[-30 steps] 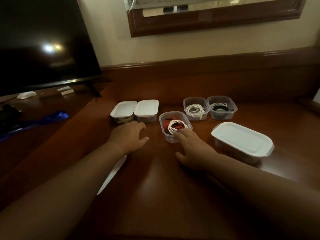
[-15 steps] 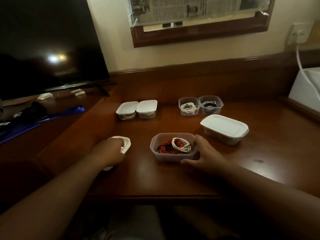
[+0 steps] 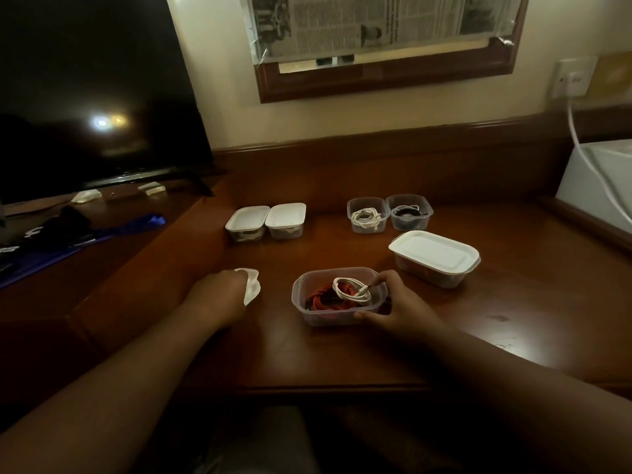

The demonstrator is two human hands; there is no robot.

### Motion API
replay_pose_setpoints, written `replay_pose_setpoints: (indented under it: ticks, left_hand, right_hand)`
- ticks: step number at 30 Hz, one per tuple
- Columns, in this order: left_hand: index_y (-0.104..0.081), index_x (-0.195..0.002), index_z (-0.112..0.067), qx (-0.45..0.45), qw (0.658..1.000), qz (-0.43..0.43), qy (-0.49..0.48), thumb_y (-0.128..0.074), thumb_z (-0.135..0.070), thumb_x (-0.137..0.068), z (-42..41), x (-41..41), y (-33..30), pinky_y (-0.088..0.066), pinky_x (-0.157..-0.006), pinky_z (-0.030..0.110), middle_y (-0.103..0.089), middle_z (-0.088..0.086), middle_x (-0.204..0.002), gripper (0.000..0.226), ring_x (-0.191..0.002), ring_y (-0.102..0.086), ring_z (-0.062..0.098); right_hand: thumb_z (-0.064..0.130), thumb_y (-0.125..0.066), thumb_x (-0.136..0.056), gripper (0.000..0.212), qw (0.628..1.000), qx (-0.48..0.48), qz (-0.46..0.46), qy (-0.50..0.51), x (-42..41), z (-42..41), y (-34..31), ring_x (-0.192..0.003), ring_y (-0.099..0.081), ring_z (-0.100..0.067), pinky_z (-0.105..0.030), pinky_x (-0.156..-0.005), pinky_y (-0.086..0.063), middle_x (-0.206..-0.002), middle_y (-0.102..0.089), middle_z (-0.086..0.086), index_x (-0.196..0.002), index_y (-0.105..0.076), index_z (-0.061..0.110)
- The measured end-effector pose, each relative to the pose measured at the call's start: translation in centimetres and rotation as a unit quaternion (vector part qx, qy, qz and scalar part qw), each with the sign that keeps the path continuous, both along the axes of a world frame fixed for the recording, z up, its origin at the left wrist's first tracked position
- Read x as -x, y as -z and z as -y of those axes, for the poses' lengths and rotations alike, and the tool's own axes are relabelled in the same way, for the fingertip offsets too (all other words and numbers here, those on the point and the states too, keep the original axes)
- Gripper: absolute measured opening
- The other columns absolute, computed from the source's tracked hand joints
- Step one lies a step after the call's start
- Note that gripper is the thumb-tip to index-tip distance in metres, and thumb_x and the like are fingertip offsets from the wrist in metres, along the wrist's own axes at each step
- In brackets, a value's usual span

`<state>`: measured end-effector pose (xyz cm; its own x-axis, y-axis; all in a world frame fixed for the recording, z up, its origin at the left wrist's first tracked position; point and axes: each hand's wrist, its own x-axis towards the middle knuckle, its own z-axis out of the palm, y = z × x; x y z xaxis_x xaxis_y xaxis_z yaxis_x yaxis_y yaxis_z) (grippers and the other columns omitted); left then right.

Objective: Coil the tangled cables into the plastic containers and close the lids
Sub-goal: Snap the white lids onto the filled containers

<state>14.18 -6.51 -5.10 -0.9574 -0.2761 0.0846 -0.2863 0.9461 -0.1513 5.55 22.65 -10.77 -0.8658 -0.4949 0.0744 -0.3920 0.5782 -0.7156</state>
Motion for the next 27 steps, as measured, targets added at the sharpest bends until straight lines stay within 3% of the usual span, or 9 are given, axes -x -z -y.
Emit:
replay_pose_setpoints:
  ticks: [3,6,9,13,18,20,23,25,27]
  left_hand:
    - [-0.059,-0.119,-0.023,-0.039,0.996,-0.068,0.029,-0.056,-0.021,-0.09,-1.3,0.0,-0.8,-0.052,-0.084,0.034,-0.066,0.004,-0.122,0.029,-0.106,-0.064,0.027]
    - [-0.06,-0.106,-0.024,-0.088,0.981,-0.114,0.133,-0.059,-0.015,-0.083,-4.3,-0.1,-1.3,-0.053,-0.077,0.035,-0.066,0.0,-0.111,0.025,-0.099,-0.064,0.025]
    - [-0.06,-0.107,-0.025,-0.109,0.955,-0.128,0.244,-0.058,-0.016,-0.084,-7.5,-0.2,-0.7,-0.048,-0.075,0.03,-0.065,-0.004,-0.108,0.024,-0.097,-0.06,0.018]
    - [-0.058,-0.112,-0.026,-0.088,0.942,-0.121,0.299,-0.055,-0.022,-0.085,-9.7,0.9,0.8,-0.051,-0.078,0.033,-0.062,-0.005,-0.113,0.028,-0.104,-0.056,0.018]
    - [-0.064,-0.104,-0.026,-0.086,0.928,-0.096,0.349,-0.058,-0.031,-0.081,-10.3,2.2,1.7,-0.048,-0.079,0.033,-0.063,-0.005,-0.105,0.024,-0.099,-0.055,0.017]
    - [-0.065,-0.099,-0.03,-0.116,0.927,-0.082,0.346,-0.058,-0.036,-0.077,-10.0,2.6,1.9,-0.039,-0.09,0.034,-0.057,-0.007,-0.115,0.024,-0.109,-0.048,0.014]
    - [-0.062,-0.097,-0.033,-0.188,0.937,-0.039,0.291,-0.062,-0.04,-0.083,-9.6,3.0,1.6,-0.017,-0.111,0.041,-0.034,-0.007,-0.151,0.016,-0.14,-0.026,0.017]
    - [-0.056,-0.104,-0.031,-0.216,0.943,-0.014,0.253,-0.062,-0.045,-0.09,-9.7,3.3,1.4,-0.013,-0.115,0.04,-0.029,-0.008,-0.155,0.021,-0.144,-0.023,0.017]
    - [-0.047,-0.118,-0.034,-0.213,0.949,-0.011,0.233,-0.057,-0.06,-0.09,-9.8,3.8,1.7,-0.015,-0.116,0.04,-0.029,-0.009,-0.154,0.04,-0.145,-0.024,0.015]
  right_hand:
    - [0.045,-0.081,-0.075,0.078,1.0,0.019,0.01,0.002,0.1,0.0,0.2,-0.112,-0.056,-0.013,-0.014,-0.073,-0.051,-0.144,-0.049,-0.003,-0.135,-0.032,0.032]
    - [0.041,-0.083,-0.075,0.092,0.999,0.042,0.015,-0.005,0.1,-0.1,0.3,-0.117,-0.053,-0.009,-0.006,-0.073,-0.045,-0.147,-0.048,-0.001,-0.145,-0.025,0.031]
    - [0.038,-0.083,-0.076,0.097,0.999,0.046,0.016,-0.015,0.2,-0.2,0.3,-0.118,-0.051,-0.005,-0.002,-0.071,-0.04,-0.149,-0.046,0.001,-0.15,-0.021,0.029]
    - [0.038,-0.083,-0.077,0.102,0.998,0.056,0.005,-0.02,0.1,-0.2,0.4,-0.124,-0.046,-0.004,0.001,-0.076,-0.039,-0.151,-0.043,0.005,-0.153,-0.015,0.03]
    - [0.039,-0.08,-0.08,0.101,0.998,0.06,-0.014,-0.028,0.1,-0.3,0.7,-0.132,-0.038,-0.004,-0.015,-0.098,-0.035,-0.154,-0.037,0.009,-0.155,-0.013,0.029]
    - [0.044,-0.079,-0.079,0.097,0.998,0.046,-0.023,-0.029,0.3,-0.3,0.9,-0.135,-0.039,-0.007,-0.018,-0.1,-0.036,-0.154,-0.037,0.009,-0.154,-0.018,0.031]
    - [0.046,-0.078,-0.08,0.092,0.999,0.015,-0.035,-0.022,0.3,-0.2,0.9,-0.137,-0.04,-0.012,-0.024,-0.104,-0.037,-0.155,-0.039,0.007,-0.153,-0.024,0.031]
    - [0.044,-0.077,-0.082,0.091,0.999,0.001,-0.035,-0.024,0.3,-0.1,0.8,-0.139,-0.038,-0.013,-0.027,-0.107,-0.037,-0.157,-0.036,0.006,-0.154,-0.024,0.03]
    - [0.043,-0.076,-0.083,0.089,0.999,-0.006,-0.037,-0.025,0.4,-0.1,0.9,-0.14,-0.037,-0.014,-0.028,-0.108,-0.037,-0.158,-0.034,0.005,-0.154,-0.024,0.029]
